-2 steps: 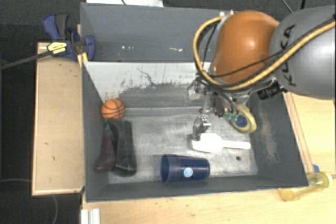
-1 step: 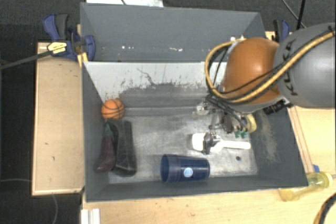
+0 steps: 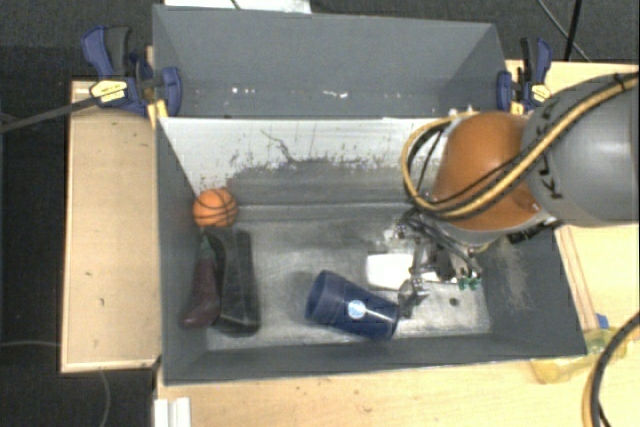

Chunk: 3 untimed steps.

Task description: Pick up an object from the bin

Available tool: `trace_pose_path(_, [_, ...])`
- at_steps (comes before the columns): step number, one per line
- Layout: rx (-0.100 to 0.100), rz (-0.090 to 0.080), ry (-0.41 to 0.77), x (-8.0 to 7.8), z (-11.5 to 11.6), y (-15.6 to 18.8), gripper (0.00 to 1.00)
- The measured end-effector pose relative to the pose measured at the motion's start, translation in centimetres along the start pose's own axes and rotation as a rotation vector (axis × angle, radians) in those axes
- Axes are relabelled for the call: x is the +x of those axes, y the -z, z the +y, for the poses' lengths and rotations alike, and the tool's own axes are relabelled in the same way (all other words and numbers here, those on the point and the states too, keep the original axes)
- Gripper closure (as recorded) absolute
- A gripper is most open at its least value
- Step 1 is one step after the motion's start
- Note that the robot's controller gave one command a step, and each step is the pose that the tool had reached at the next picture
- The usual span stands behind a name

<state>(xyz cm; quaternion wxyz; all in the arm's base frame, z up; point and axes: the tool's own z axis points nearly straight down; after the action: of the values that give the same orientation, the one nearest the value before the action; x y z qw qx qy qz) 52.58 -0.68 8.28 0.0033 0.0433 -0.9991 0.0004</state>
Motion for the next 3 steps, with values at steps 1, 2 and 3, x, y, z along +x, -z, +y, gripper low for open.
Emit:
trace_pose_path(1, [0.001,-0.015,0.034,-2.9,-1.6,6.0,0.00])
trace_pose_path(2, [0.000,-0.012,-0.031,0.3,-0.3,-0.9,0.00])
trace_pose_path(3, [0.001,-0.017,0.045,-2.3,-6.7,-0.9,1.00])
